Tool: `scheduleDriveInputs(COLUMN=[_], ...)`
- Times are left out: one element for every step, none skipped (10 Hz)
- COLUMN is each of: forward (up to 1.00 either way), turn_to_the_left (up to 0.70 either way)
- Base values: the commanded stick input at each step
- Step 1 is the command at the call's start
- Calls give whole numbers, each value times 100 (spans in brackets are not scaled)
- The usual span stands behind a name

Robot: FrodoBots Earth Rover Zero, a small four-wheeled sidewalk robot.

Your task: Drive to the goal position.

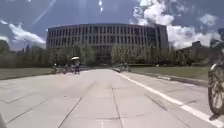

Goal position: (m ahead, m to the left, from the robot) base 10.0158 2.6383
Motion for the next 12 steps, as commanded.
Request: scheduleDriveInputs(forward=[70, 70, 70, 70, 70, 70, 70, 70, 70, 70, 70, 70], turn_to_the_left=[6, 13, 13, 7, 3, 2, 3, 7, 9, 8, 5, 0])
